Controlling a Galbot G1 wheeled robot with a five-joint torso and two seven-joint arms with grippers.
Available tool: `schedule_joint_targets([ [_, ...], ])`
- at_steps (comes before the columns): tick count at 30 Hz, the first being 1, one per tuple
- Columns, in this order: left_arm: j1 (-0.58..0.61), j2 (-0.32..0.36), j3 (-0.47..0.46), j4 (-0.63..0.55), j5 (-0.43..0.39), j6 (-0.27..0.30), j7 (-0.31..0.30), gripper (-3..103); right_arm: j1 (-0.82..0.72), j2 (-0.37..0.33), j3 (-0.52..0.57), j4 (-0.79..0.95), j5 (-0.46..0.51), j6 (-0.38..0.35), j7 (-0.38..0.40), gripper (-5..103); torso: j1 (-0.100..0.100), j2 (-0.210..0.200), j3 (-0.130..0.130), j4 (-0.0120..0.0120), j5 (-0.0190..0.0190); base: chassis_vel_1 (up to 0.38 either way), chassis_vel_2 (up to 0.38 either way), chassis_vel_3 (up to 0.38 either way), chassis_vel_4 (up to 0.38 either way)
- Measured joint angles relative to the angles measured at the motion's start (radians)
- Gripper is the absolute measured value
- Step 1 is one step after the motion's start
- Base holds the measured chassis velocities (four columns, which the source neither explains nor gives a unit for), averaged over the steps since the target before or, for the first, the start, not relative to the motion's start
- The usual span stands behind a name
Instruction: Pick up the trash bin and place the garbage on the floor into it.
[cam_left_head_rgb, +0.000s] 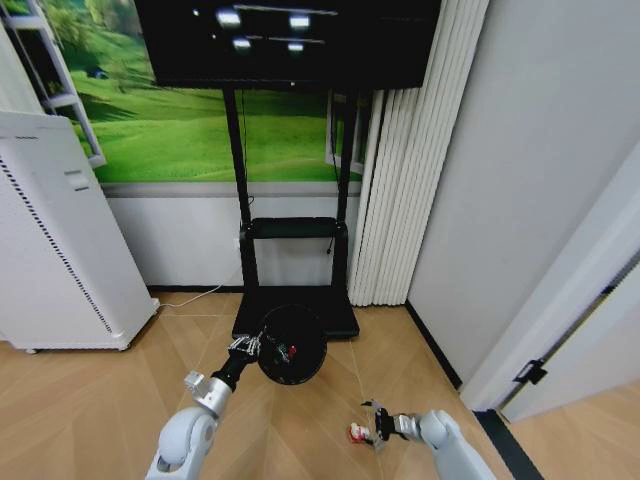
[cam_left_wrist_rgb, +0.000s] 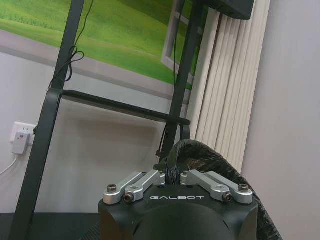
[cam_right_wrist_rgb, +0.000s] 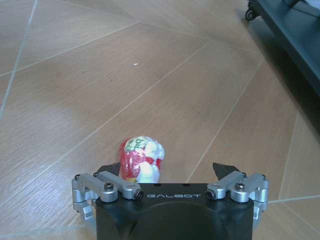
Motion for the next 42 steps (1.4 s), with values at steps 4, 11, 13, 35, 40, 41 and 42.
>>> schedule_joint_targets([
  [4,-0.004,0.000,0.007,-0.001,-0.001,0.004,-0.002,7,0.003,0.000,0.017,-0.012,-0.038,0.019,-0.018,100,0.000,0.000,0.000,-0.0001,0.0000,0.000,0.000,0.000,0.000],
  [11,-0.009,-0.003,0.019,-0.001,0.004,0.006,-0.005,7,-0.002,0.012,0.040,-0.031,-0.057,0.037,-0.022,100,0.000,0.000,0.000,-0.0002,0.0000,0.000,0.000,0.000,0.000],
  [13,-0.007,-0.004,0.024,0.000,0.009,0.006,-0.005,7,-0.004,0.018,0.042,-0.036,-0.056,0.038,-0.024,98,0.000,0.000,0.000,-0.0002,0.0000,0.000,0.000,0.000,0.000],
  [35,-0.004,0.000,0.003,0.000,-0.001,0.008,-0.003,7,-0.001,0.050,0.037,-0.041,-0.081,0.035,-0.007,40,0.000,0.000,0.000,-0.0001,-0.0002,0.000,0.000,0.000,0.000],
  [40,-0.003,0.002,-0.007,-0.001,-0.006,0.008,0.001,7,-0.001,0.055,0.038,-0.042,-0.092,0.036,0.002,34,0.000,0.000,0.000,-0.0001,-0.0002,0.000,0.000,0.000,0.000],
  [41,-0.002,0.003,-0.010,-0.001,-0.007,0.008,0.003,7,-0.002,0.056,0.039,-0.040,-0.093,0.036,0.005,30,0.000,0.000,0.000,-0.0001,-0.0001,0.000,0.000,0.000,0.000],
  [42,-0.002,0.003,-0.010,-0.001,-0.007,0.008,0.003,7,-0.002,0.056,0.039,-0.040,-0.093,0.036,0.005,30,0.000,0.000,0.000,-0.0001,-0.0001,0.000,0.000,0.000,0.000],
])
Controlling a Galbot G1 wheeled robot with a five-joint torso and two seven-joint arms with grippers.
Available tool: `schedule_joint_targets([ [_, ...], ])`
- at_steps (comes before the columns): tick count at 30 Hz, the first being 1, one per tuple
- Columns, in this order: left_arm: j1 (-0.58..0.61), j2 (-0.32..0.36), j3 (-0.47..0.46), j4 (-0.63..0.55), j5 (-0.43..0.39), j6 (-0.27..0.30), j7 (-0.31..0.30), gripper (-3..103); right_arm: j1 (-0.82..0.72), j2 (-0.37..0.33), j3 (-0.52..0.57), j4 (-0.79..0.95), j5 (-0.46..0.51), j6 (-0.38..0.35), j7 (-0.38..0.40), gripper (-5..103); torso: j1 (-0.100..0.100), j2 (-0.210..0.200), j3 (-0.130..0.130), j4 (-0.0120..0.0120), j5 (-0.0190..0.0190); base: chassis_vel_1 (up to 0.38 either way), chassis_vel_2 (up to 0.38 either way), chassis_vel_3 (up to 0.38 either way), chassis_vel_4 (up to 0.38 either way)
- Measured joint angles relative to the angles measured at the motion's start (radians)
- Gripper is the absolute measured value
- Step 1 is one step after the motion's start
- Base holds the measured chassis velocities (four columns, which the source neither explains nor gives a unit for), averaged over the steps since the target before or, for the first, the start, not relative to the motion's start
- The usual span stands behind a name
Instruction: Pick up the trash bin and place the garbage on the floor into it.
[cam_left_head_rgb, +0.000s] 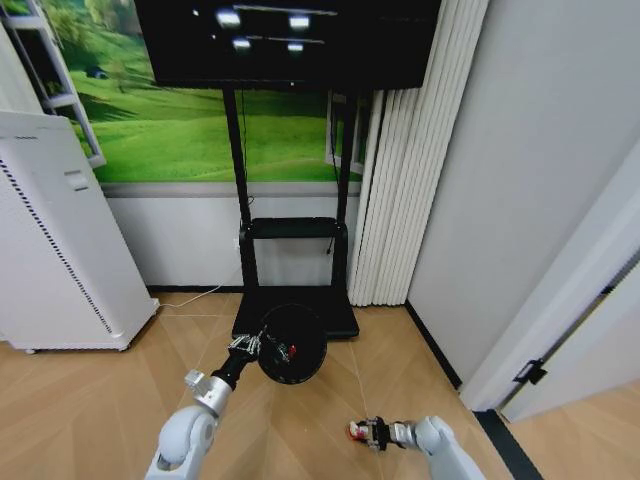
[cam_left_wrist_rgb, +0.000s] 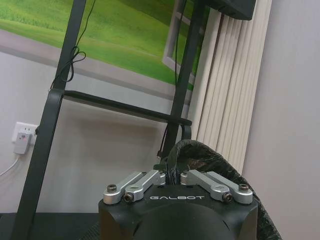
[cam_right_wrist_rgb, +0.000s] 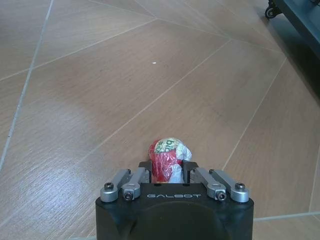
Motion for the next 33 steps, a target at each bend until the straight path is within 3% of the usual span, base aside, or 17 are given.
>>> schedule_joint_targets([
  [2,0.001,-0.002,-0.003,0.000,-0.001,-0.001,0.002,7,-0.009,-0.002,0.004,0.011,0.006,0.000,0.008,25,0.000,0.000,0.000,0.0001,0.0003,0.000,0.000,0.000,0.000],
  [16,-0.013,-0.008,0.015,0.006,0.001,-0.003,0.000,7,-0.054,-0.027,0.068,0.069,0.099,-0.024,0.018,25,0.000,0.000,0.000,-0.0001,0.0003,0.000,0.000,0.000,0.000],
  [18,-0.016,-0.007,0.014,0.008,-0.002,-0.003,-0.002,7,-0.068,-0.037,0.102,0.101,0.198,-0.055,0.033,25,0.000,0.000,0.000,0.0000,0.0002,0.000,0.000,0.000,0.000],
  [19,-0.016,-0.007,0.014,0.008,-0.002,-0.003,-0.002,7,-0.068,-0.037,0.102,0.101,0.198,-0.055,0.033,25,0.000,0.000,0.000,0.0000,0.0002,0.000,0.000,0.000,0.000],
  [20,-0.016,-0.006,0.008,0.010,-0.005,-0.001,-0.005,7,-0.092,-0.050,0.122,0.144,0.318,-0.108,0.045,25,0.000,0.000,0.000,0.0002,0.0003,0.000,0.000,0.000,0.000],
  [21,-0.016,-0.006,0.008,0.010,-0.005,-0.001,-0.005,7,-0.092,-0.050,0.122,0.144,0.318,-0.108,0.045,25,0.000,0.000,0.000,0.0002,0.0003,0.000,0.000,0.000,0.000],
  [23,-0.018,-0.010,-0.019,0.018,-0.014,0.001,-0.012,7,-0.136,-0.077,0.162,0.242,0.485,-0.191,0.059,25,0.000,0.000,0.000,-0.0003,-0.0001,0.000,0.000,0.000,0.000],
  [27,-0.019,-0.014,-0.045,0.029,-0.030,0.002,-0.013,7,-0.158,-0.087,0.218,0.317,0.570,-0.224,0.063,25,0.000,0.000,0.000,-0.0001,0.0001,0.000,0.000,0.000,0.000],
  [29,-0.023,-0.009,-0.064,0.044,-0.063,0.012,-0.019,7,-0.170,-0.089,0.266,0.383,0.658,-0.258,0.077,25,0.000,0.000,0.000,0.0000,0.0000,0.000,0.000,0.000,0.000],
  [30,-0.023,-0.009,-0.064,0.044,-0.063,0.012,-0.019,7,-0.170,-0.089,0.266,0.383,0.658,-0.258,0.077,25,0.000,0.000,0.000,0.0000,0.0000,0.000,0.000,0.000,0.000],
  [32,-0.033,0.006,-0.068,0.064,-0.109,0.027,-0.022,7,-0.186,-0.097,0.296,0.451,0.776,-0.297,0.091,25,0.000,0.000,0.000,0.0002,0.0003,0.000,0.000,0.000,0.000],
  [33,-0.033,0.006,-0.068,0.064,-0.109,0.027,-0.022,7,-0.186,-0.097,0.296,0.451,0.776,-0.297,0.091,25,0.000,0.000,0.000,0.0002,0.0003,0.000,0.000,0.000,0.000],
])
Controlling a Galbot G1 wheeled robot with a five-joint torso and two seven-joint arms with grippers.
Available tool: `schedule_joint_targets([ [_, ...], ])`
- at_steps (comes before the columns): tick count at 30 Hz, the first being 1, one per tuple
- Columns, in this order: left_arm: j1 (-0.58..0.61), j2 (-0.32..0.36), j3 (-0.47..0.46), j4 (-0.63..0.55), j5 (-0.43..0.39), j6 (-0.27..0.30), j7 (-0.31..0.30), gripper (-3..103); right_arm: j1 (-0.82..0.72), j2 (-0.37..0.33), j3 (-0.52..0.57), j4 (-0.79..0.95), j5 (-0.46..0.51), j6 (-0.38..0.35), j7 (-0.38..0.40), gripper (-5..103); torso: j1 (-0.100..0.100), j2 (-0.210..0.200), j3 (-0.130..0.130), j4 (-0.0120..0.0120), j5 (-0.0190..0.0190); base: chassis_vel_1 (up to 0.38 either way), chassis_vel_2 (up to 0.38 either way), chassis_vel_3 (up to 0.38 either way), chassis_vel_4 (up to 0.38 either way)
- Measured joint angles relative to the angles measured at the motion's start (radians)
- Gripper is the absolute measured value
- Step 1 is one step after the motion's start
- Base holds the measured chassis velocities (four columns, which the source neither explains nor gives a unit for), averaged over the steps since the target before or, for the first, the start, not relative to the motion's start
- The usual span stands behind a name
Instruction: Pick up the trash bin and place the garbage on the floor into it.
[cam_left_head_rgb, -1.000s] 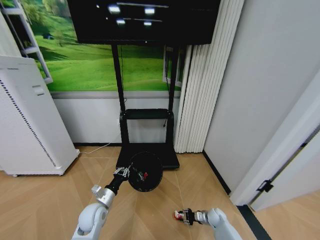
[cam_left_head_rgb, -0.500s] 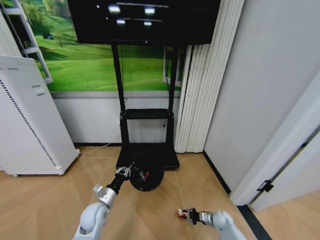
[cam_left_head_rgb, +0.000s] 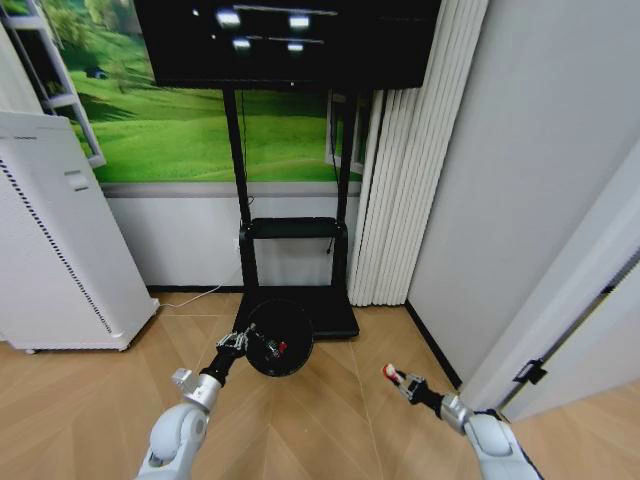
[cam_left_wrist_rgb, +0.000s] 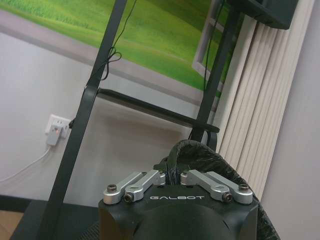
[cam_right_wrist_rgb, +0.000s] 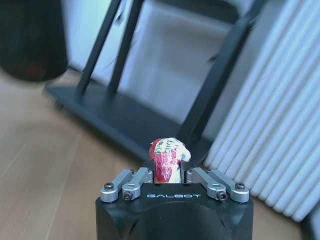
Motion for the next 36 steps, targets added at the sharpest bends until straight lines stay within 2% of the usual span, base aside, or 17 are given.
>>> schedule_joint_targets([
  [2,-0.025,0.015,0.016,0.032,-0.026,0.012,0.000,7,-0.022,-0.007,0.028,0.089,0.093,-0.032,-0.010,25,0.000,0.000,0.000,-0.0001,0.0000,0.000,0.000,0.000,0.000],
  [6,-0.053,0.020,0.040,0.051,-0.046,0.024,-0.006,7,-0.050,-0.017,0.042,0.184,0.143,-0.074,-0.029,25,0.000,0.000,0.000,-0.0004,-0.0001,0.000,0.000,0.000,0.000],
  [8,-0.092,0.018,0.076,0.076,-0.076,0.040,-0.012,7,-0.084,-0.032,0.043,0.309,0.210,-0.116,-0.035,25,0.000,0.000,0.000,-0.0005,-0.0001,0.000,0.000,0.000,0.000],
  [13,-0.138,0.004,0.136,0.131,-0.087,0.048,-0.010,7,-0.125,-0.049,0.019,0.432,0.256,-0.152,-0.035,25,0.000,0.000,0.000,-0.0002,-0.0003,0.000,0.000,0.000,0.000],
  [15,-0.159,-0.013,0.197,0.143,-0.087,0.052,-0.014,7,-0.154,-0.077,-0.028,0.488,0.277,-0.164,-0.030,25,0.000,0.000,0.000,-0.0002,0.0000,0.000,0.000,0.000,0.000],
  [23,-0.187,-0.048,0.332,0.150,-0.059,0.054,-0.043,7,-0.150,-0.146,-0.135,0.532,0.259,-0.183,-0.006,25,0.000,0.000,0.000,-0.0004,0.0000,0.000,0.000,0.000,0.000],
  [29,-0.191,-0.061,0.393,0.145,-0.042,0.055,-0.060,7,-0.117,-0.142,-0.191,0.515,0.206,-0.190,0.041,24,0.000,0.000,0.000,-0.0002,0.0000,0.000,0.000,0.000,0.000],
  [30,-0.191,-0.061,0.398,0.142,-0.039,0.055,-0.061,7,-0.116,-0.138,-0.200,0.516,0.201,-0.192,0.053,30,0.000,0.000,0.000,-0.0002,-0.0001,0.000,0.000,0.000,0.000],
  [31,-0.190,-0.062,0.402,0.141,-0.036,0.055,-0.062,7,-0.115,-0.131,-0.206,0.516,0.196,-0.195,0.059,30,0.000,0.000,0.000,-0.0002,0.0000,0.000,0.000,0.000,0.000],
  [32,-0.187,-0.062,0.403,0.139,-0.031,0.055,-0.062,7,-0.115,-0.126,-0.208,0.516,0.192,-0.195,0.063,40,0.000,0.000,0.000,-0.0002,0.0000,0.000,0.000,0.000,0.000],
  [34,-0.185,-0.062,0.402,0.137,-0.030,0.055,-0.062,7,-0.116,-0.124,-0.207,0.516,0.187,-0.195,0.063,40,0.000,0.000,0.000,-0.0001,0.0000,0.000,0.000,0.000,0.000],
  [35,-0.181,-0.062,0.400,0.133,-0.028,0.055,-0.062,7,-0.117,-0.124,-0.202,0.516,0.187,-0.194,0.063,46,0.000,0.000,0.000,-0.0001,0.0000,0.000,0.000,0.000,0.000],
  [36,-0.181,-0.062,0.400,0.133,-0.028,0.055,-0.062,7,-0.117,-0.124,-0.202,0.516,0.187,-0.194,0.063,46,0.000,0.000,0.000,-0.0001,0.0000,0.000,0.000,0.000,0.000],
])
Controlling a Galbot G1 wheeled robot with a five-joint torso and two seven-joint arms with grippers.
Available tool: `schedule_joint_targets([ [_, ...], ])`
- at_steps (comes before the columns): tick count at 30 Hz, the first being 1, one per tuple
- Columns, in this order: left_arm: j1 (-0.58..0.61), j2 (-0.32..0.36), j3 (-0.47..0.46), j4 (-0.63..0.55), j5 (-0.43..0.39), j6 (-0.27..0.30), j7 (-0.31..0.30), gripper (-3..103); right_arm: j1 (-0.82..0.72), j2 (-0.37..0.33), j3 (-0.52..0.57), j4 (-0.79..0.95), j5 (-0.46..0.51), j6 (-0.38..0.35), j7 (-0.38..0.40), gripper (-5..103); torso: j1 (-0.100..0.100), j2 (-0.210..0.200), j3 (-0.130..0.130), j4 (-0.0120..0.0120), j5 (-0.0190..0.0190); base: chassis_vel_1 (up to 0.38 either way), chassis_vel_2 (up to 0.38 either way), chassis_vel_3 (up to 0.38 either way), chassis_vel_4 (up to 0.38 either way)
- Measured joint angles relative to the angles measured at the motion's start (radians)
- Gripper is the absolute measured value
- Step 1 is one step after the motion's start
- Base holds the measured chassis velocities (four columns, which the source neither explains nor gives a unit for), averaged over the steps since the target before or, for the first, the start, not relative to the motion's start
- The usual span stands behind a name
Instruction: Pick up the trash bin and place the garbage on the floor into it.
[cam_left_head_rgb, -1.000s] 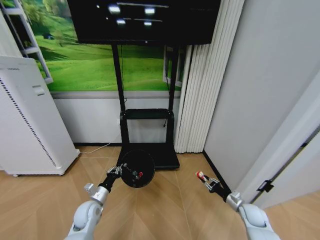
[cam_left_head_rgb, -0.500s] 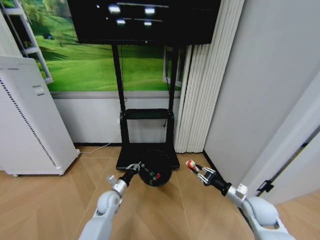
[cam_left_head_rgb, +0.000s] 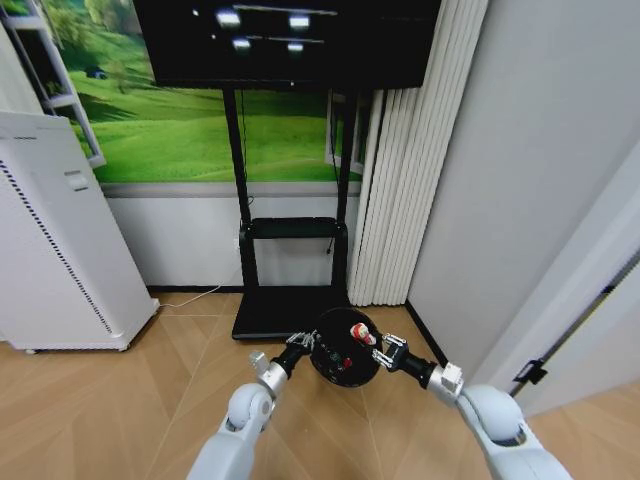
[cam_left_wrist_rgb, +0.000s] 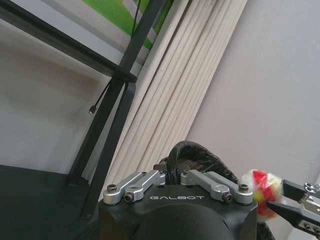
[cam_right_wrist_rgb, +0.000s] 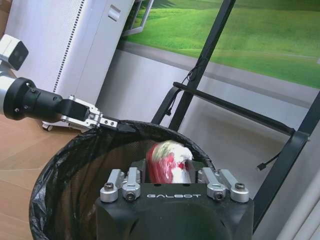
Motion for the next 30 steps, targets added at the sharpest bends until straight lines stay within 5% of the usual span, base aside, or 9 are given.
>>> schedule_joint_targets([
  [8,0.009,-0.003,-0.007,-0.013,0.017,0.000,-0.005,7,-0.008,-0.016,0.022,0.019,0.030,0.001,0.017,79,0.000,0.000,0.000,-0.0001,-0.0002,0.000,0.000,0.000,0.000],
  [12,0.020,0.013,-0.029,-0.037,0.029,-0.001,-0.010,7,-0.010,-0.006,0.050,0.022,0.085,-0.016,0.117,90,0.000,0.000,0.000,-0.0003,-0.0002,0.000,0.000,0.000,0.000],
  [14,0.041,0.033,-0.071,-0.059,0.050,-0.008,-0.012,7,-0.011,0.012,0.073,0.018,0.118,-0.043,0.243,98,0.000,0.000,0.000,-0.0003,-0.0005,0.000,0.000,0.000,0.000],
  [15,0.059,0.047,-0.109,-0.071,0.075,-0.020,-0.005,7,-0.016,0.035,0.079,0.013,0.148,-0.064,0.353,100,0.000,0.000,0.000,-0.0002,-0.0004,0.000,0.000,0.000,0.000],
  [16,0.059,0.047,-0.109,-0.071,0.075,-0.020,-0.005,7,-0.016,0.035,0.079,0.013,0.148,-0.064,0.353,100,0.000,0.000,0.000,-0.0002,-0.0004,0.000,0.000,0.000,0.000],
  [18,0.106,0.080,-0.180,-0.109,0.117,-0.039,0.013,7,-0.025,0.097,0.089,-0.002,0.184,-0.090,0.544,100,0.000,0.000,0.000,0.0000,-0.0003,0.000,0.000,0.000,0.000],
  [20,0.134,0.093,-0.213,-0.132,0.127,-0.044,0.021,7,-0.031,0.125,0.093,-0.008,0.191,-0.104,0.619,100,0.000,0.000,0.000,0.0001,-0.0002,0.000,0.000,0.000,0.000],
  [26,0.266,0.111,-0.347,-0.230,0.143,-0.064,0.058,7,-0.080,0.201,0.113,-0.012,0.185,-0.137,0.731,100,0.000,0.000,0.000,0.0000,-0.0004,0.000,0.000,0.000,0.000],
  [30,0.324,0.107,-0.407,-0.260,0.144,-0.076,0.076,7,-0.126,0.233,0.108,0.018,0.179,-0.150,0.717,100,0.000,0.000,0.000,0.0000,-0.0004,0.000,0.000,0.000,0.000],
])
